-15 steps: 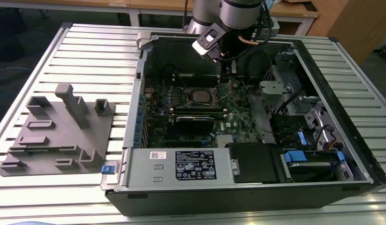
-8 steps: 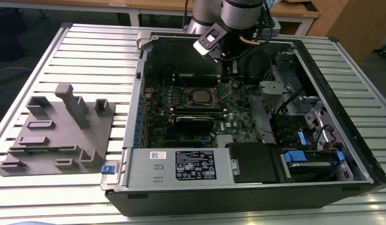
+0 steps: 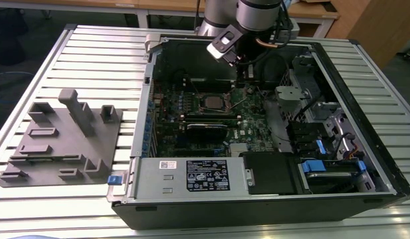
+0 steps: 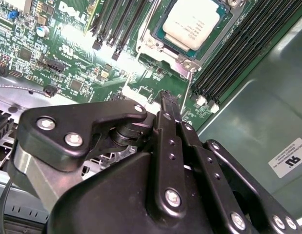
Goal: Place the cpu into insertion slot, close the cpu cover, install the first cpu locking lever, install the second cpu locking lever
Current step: 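Close the cpu cover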
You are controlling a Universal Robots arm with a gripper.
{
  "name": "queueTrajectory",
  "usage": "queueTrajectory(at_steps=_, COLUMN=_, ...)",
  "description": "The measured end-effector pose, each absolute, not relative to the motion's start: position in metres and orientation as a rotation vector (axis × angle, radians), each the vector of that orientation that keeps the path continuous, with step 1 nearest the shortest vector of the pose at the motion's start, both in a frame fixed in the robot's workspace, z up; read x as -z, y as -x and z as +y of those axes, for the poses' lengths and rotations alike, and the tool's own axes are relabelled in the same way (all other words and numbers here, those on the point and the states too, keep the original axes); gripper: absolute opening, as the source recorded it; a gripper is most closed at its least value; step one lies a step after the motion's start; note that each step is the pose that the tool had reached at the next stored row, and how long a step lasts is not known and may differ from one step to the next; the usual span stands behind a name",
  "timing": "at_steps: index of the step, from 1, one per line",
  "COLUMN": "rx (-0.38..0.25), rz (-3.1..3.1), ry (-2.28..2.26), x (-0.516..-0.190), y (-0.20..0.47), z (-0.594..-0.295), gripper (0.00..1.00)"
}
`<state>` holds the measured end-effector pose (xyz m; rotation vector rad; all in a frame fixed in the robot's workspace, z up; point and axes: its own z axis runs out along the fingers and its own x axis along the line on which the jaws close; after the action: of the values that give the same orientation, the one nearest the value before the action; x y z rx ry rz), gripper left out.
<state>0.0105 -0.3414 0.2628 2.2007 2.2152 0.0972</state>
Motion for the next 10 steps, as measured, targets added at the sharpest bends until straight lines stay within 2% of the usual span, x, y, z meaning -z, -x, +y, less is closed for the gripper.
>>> queueTrajectory(at_steps=10, rx=-0.097, rz=2.215, ry=-2.201, x=-0.2627, y=-0.0173, z=-0.3414, gripper=0.11)
